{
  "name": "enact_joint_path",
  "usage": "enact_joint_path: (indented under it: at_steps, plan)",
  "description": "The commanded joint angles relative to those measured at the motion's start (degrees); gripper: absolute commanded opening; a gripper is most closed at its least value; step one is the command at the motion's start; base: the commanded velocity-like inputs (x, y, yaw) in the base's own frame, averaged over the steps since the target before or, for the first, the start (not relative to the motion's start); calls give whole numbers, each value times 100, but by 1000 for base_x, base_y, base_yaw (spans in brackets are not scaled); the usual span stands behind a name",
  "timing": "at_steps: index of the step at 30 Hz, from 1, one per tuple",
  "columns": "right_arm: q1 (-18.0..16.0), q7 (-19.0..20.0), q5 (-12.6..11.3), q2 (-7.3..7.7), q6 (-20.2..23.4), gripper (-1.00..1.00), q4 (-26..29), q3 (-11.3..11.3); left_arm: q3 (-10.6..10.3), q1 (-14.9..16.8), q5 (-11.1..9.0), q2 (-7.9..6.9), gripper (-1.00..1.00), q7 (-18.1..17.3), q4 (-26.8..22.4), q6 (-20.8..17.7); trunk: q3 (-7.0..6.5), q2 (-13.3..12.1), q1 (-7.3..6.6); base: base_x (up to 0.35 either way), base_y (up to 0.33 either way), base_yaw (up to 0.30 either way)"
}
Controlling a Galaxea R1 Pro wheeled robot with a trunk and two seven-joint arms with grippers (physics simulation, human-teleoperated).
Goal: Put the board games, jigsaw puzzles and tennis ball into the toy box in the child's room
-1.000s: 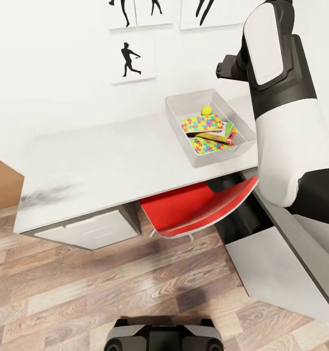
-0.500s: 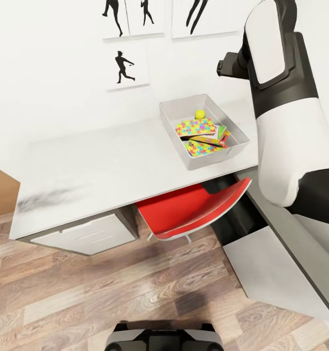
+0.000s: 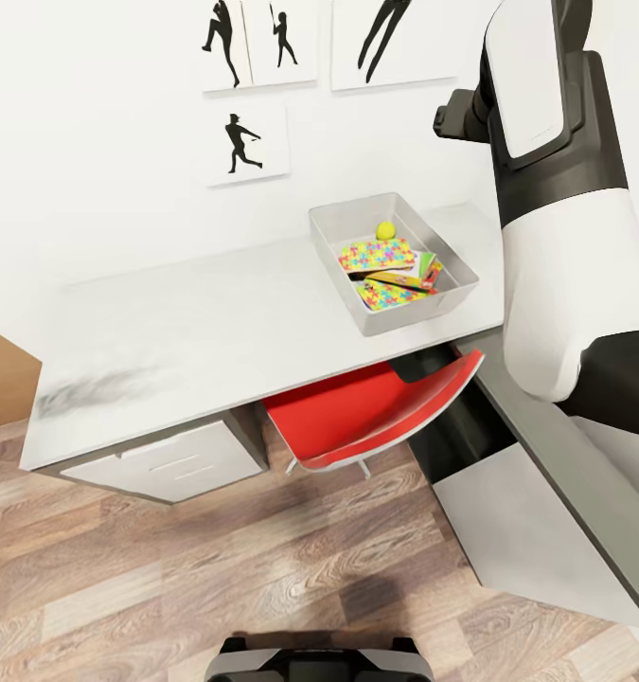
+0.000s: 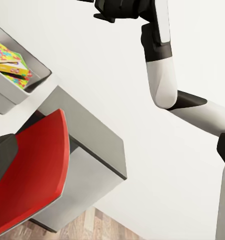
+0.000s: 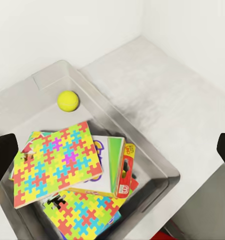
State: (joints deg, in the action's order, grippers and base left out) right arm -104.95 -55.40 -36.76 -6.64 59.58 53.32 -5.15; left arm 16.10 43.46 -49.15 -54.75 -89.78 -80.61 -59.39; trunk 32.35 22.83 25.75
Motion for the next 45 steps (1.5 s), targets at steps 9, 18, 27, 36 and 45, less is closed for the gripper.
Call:
enact_joint_path:
  at_steps: [9,18,27,36,45]
  plan:
    - [40,-67,-50,0,14,100,12,-12,-10,3,2,8,100,-22,1,-61,-73,9,4,0,0,0]
    - [473,-88,-35,-10,2,100,126,-12,-19,-6,4,40,100,-22,5,-61,-154,9,4,0,0,0]
    - [741,-94,-33,-12,-15,100,159,-9,-141,-28,10,109,100,-22,4,-61,-236,9,4,0,0,0]
    - [852,-94,-33,-25,-16,100,162,-15,-319,-31,12,115,100,-22,8,-61,-317,9,4,0,0,0]
    - [1118,-98,-26,-11,-18,100,184,-18,-326,-42,66,113,100,-22,80,-61,-398,9,4,0,0,0]
